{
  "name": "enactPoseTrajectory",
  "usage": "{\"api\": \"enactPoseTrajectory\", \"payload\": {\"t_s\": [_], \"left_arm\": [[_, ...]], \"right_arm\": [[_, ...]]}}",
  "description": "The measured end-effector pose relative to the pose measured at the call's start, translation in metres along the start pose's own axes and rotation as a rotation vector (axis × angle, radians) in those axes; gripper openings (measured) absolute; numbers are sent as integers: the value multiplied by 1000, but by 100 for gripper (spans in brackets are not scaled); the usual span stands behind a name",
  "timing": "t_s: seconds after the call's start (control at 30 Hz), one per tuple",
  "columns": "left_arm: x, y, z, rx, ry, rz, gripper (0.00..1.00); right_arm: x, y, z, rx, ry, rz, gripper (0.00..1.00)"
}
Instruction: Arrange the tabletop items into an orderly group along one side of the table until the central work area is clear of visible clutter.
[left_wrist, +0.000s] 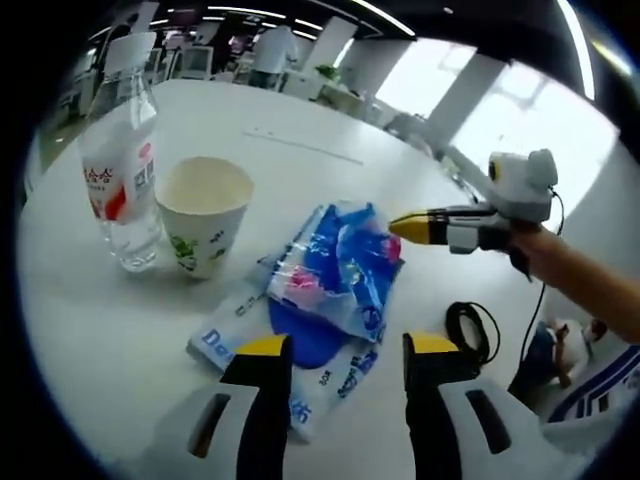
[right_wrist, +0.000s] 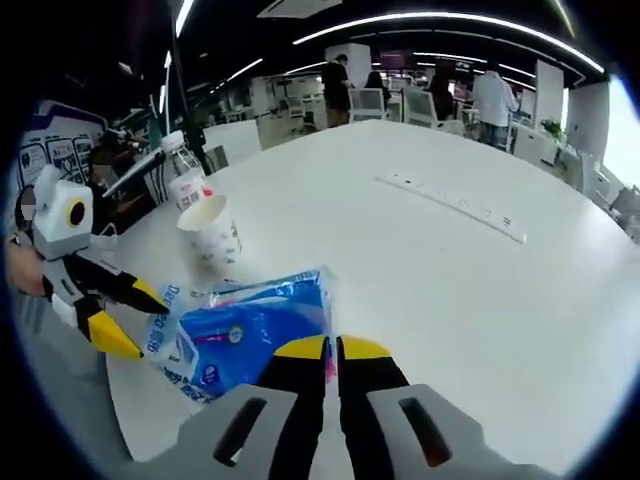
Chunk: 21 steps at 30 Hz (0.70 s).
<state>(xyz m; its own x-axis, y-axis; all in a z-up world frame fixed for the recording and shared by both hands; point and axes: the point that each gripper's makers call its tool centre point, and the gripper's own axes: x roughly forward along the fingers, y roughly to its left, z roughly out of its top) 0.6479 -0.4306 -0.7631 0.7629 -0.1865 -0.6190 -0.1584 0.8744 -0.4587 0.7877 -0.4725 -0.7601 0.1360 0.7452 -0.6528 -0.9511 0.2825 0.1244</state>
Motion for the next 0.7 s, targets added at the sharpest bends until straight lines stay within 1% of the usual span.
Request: {"api": "enactPoseTrajectory", "payload": {"t_s": [0.13,0.2,0.33,0.7], "left_arm": [[0,-2,-1,10,5,-8,41],[0,-3,-1,8,4,-10,41],[-1,-3,-2,16,7,-14,40],[-2,-2,-5,20,14,-15,40]], "right_arm": [[-6,3,-4,9,0,-26,0],[-9,8,-7,20,-7,-27,0],[-12,10,-11,18,0,-36,1],[-18,15,-17,45,-11,-30,0]]}}
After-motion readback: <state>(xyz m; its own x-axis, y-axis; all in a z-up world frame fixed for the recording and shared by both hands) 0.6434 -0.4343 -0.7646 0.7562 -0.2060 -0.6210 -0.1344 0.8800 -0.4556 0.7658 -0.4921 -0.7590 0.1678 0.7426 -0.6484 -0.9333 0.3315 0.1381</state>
